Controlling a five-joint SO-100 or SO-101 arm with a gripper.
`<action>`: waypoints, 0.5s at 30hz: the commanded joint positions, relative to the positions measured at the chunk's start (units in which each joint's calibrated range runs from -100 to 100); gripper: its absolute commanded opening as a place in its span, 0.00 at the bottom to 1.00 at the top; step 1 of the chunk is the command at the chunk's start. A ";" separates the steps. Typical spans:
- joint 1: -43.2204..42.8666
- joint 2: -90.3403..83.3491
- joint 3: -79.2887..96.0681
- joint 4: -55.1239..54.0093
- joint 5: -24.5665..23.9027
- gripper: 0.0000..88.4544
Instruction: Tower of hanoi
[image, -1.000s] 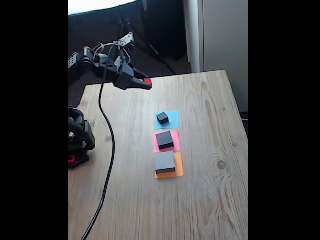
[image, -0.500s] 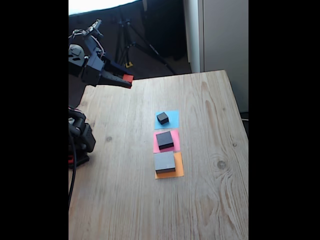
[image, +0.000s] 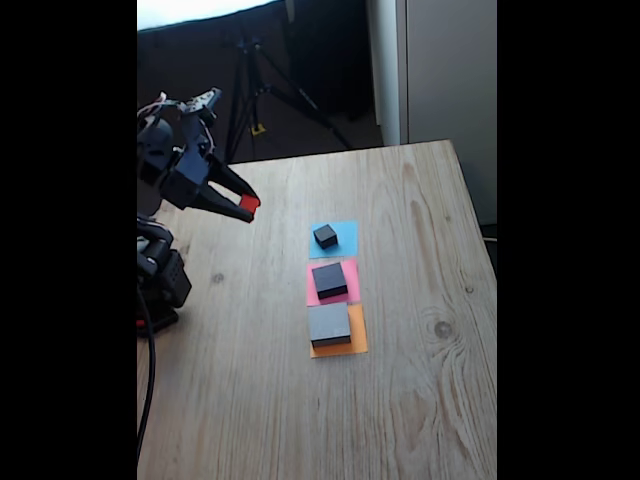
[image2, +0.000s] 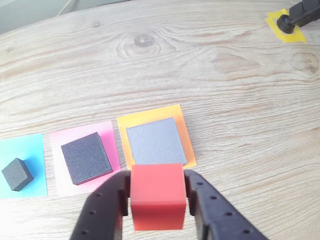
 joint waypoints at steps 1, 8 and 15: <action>2.43 -2.18 17.12 -15.79 2.08 0.04; 4.60 0.85 43.12 -50.92 2.08 0.04; 3.60 10.39 56.12 -78.84 2.08 0.04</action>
